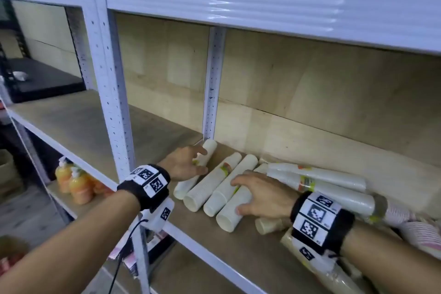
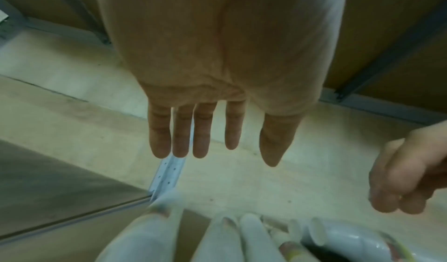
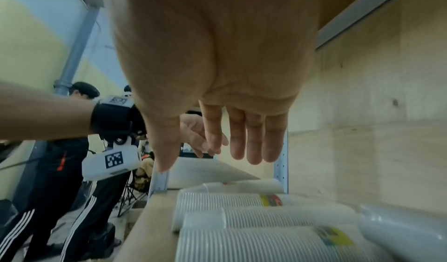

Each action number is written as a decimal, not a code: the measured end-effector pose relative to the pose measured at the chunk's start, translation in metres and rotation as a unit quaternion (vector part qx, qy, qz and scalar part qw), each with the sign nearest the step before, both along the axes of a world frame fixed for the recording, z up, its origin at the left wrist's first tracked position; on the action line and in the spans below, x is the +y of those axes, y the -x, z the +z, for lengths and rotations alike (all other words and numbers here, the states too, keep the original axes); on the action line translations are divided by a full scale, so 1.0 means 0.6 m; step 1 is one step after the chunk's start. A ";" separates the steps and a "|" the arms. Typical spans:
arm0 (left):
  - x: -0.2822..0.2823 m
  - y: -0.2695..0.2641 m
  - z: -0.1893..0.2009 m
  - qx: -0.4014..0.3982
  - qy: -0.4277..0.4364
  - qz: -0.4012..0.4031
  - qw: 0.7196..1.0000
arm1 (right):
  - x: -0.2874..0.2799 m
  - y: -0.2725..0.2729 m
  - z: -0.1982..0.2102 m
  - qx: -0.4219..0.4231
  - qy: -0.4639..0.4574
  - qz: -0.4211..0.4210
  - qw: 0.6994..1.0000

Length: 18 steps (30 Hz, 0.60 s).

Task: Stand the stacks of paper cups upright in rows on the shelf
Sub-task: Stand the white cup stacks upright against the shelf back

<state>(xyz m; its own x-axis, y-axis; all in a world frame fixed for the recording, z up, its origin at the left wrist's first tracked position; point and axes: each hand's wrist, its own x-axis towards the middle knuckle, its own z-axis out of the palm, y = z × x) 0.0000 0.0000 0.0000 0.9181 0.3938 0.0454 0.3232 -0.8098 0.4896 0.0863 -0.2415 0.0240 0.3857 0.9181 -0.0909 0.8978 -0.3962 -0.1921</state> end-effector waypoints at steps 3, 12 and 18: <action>0.005 0.001 -0.015 0.025 0.016 0.024 0.999 | 0.033 0.007 -0.016 -0.003 0.017 -0.007 1.000; 0.020 -0.005 -0.065 0.043 0.034 0.054 0.997 | 0.117 0.020 -0.088 -0.049 0.067 0.026 0.996; 0.044 -0.001 -0.095 0.079 0.038 0.058 0.995 | 0.133 0.012 -0.117 -0.047 0.044 0.005 0.998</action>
